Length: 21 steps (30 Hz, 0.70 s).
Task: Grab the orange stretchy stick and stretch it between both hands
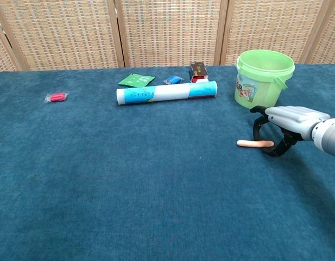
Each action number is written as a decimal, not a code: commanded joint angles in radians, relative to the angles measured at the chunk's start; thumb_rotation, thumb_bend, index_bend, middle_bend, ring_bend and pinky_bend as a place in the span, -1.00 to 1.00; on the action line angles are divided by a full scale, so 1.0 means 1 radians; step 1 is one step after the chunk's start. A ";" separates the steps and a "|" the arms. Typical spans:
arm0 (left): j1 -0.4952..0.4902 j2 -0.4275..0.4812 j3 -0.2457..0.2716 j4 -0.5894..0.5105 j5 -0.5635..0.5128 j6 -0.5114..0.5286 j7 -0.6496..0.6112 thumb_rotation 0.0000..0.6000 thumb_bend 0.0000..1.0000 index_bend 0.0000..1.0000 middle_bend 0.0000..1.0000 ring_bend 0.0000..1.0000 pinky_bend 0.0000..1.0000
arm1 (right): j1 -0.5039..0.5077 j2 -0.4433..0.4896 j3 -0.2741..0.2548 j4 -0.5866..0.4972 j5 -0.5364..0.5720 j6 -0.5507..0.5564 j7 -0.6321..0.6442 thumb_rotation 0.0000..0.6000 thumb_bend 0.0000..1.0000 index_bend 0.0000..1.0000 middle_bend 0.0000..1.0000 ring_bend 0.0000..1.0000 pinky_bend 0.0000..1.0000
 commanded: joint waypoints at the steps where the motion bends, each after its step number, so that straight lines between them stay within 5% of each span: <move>1: -0.001 0.000 0.001 -0.001 0.000 0.000 0.001 1.00 -1.00 -1.00 -1.00 -1.00 -1.00 | 0.001 -0.002 -0.001 0.005 0.004 -0.003 0.003 1.00 0.05 -0.02 -0.86 -1.00 -1.00; 15: 0.000 0.000 0.005 -0.002 0.003 0.004 -0.001 1.00 -1.00 -1.00 -1.00 -1.00 -1.00 | 0.003 -0.013 0.001 0.039 -0.004 0.010 0.034 1.00 0.10 0.23 -0.80 -1.00 -1.00; 21: -0.006 0.002 0.005 0.000 0.007 0.000 -0.006 1.00 -1.00 -1.00 -1.00 -1.00 -1.00 | -0.006 0.021 0.007 -0.037 -0.040 0.038 0.080 1.00 0.12 0.25 -0.77 -1.00 -1.00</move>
